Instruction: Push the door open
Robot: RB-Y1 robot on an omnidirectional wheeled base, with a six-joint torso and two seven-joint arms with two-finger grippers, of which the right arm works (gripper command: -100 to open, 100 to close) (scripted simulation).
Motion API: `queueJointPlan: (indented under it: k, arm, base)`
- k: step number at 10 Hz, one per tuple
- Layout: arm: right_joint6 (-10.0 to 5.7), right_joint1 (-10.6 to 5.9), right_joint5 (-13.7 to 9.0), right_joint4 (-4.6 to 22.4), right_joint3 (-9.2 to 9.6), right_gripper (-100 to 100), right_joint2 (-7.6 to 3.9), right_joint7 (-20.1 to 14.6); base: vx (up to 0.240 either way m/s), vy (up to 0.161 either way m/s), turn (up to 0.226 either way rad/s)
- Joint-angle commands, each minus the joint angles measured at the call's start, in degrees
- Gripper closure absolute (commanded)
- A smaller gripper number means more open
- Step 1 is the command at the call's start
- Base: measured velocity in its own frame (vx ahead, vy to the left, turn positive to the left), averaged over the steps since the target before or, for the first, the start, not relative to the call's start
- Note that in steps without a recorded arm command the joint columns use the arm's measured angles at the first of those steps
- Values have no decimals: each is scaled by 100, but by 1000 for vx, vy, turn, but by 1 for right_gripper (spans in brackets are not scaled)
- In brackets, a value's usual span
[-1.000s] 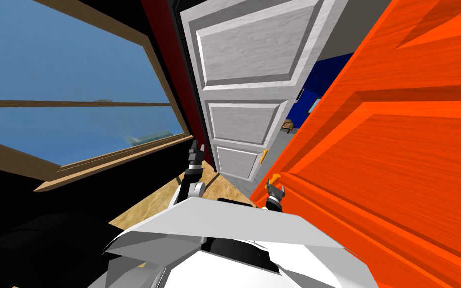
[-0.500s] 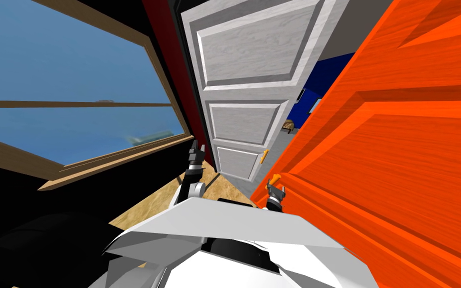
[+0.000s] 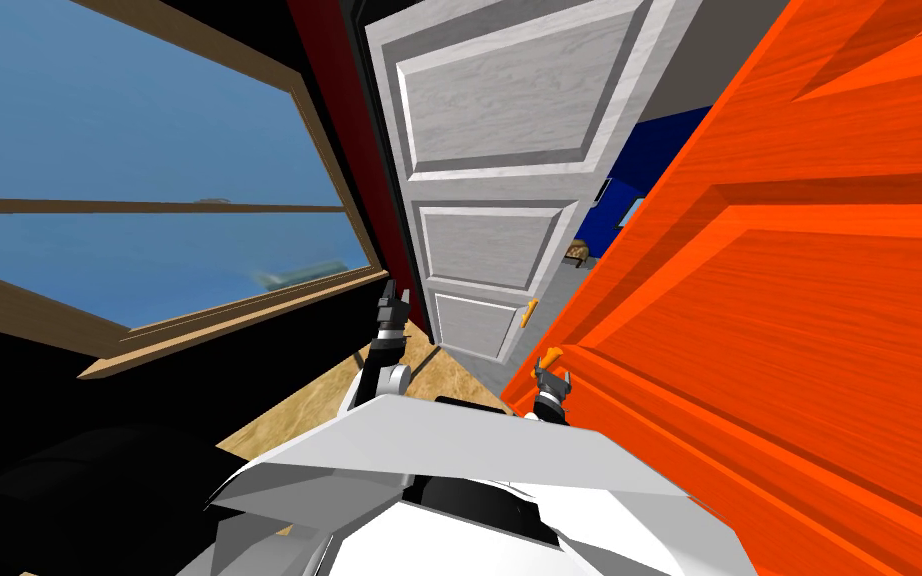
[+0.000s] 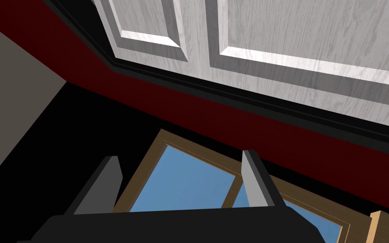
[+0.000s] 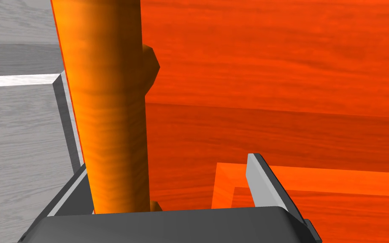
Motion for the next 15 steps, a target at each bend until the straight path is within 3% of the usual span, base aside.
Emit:
queueJointPlan:
  k: [1, 7, 9, 11, 14, 15]
  arm:
    - [-88, 178, -59, 61, -149, 100, -93, 53]
    - [-91, 170, -64, 83, -160, 100, -99, 48]
    - [-91, 170, -64, -60, -160, 100, -99, 48]
    - [-91, 170, -64, 84, -160, 100, -99, 48]
    - [-91, 170, -64, 16, -160, 100, -99, 48]
    - [27, 81, 8, -119, -186, 100, 61, 182]
  base:
    - [6, -13, 8]
    - [-2, -1, 1]
    - [-5, 4, -16]
    - [0, 5, -1]
    - [6, -4, -2]
    - [4, -15, 83]
